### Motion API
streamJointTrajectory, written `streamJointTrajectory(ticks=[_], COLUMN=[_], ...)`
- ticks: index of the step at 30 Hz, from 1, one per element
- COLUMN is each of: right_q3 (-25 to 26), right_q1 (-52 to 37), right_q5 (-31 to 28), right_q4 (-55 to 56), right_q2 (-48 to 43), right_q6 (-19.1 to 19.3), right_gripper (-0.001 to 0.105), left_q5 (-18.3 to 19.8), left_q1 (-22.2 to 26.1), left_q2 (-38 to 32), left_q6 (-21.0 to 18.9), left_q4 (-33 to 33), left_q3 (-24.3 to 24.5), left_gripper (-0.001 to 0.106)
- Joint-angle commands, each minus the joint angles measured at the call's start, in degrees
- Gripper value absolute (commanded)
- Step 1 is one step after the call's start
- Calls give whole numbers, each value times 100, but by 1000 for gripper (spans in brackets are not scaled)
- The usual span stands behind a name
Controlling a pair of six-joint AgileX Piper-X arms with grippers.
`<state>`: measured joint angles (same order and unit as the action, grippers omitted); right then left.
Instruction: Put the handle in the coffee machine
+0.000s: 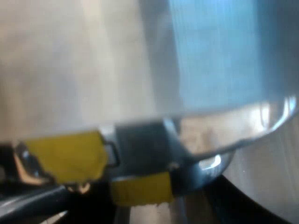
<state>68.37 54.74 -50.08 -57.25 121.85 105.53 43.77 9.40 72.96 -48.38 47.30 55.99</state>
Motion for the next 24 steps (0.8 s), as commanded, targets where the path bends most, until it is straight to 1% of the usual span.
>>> streamJointTrajectory(ticks=[1,6,8,11,14,19,21,22,23,24], right_q3=[147,147,147,147,147,147,147,147,147,147], right_q1=[-42,-42,-42,-42,-42,-42,-25,-6,20,24], right_q5=[17,17,17,17,17,17,17,17,17,17], right_q4=[-421,-421,-421,-421,-421,-376,-359,-311,-209,-135], right_q2=[-193,-193,-193,-193,-193,-193,-193,-193,-193,-204], right_q6=[-27,-27,-27,-27,-27,24,26,26,26,26], right_gripper=[31,31,31,31,31,31,31,31,31,31], left_q5=[201,190,183,-39,-14,-15,-192,-519,-756,-848], left_q1=[-171,-543,-591,-834,-855,-855,-855,-855,-855,-855], left_q2=[-52,-52,-52,-52,-52,-52,-52,-52,-52,-66], left_q6=[110,109,109,68,79,79,-12,-239,-424,-467], left_q4=[361,563,564,673,909,995,995,937,853,799], left_q3=[34,34,34,34,34,14,14,14,-16,-34], left_gripper=[1,1,1,1,1,1,0,0,0,0])
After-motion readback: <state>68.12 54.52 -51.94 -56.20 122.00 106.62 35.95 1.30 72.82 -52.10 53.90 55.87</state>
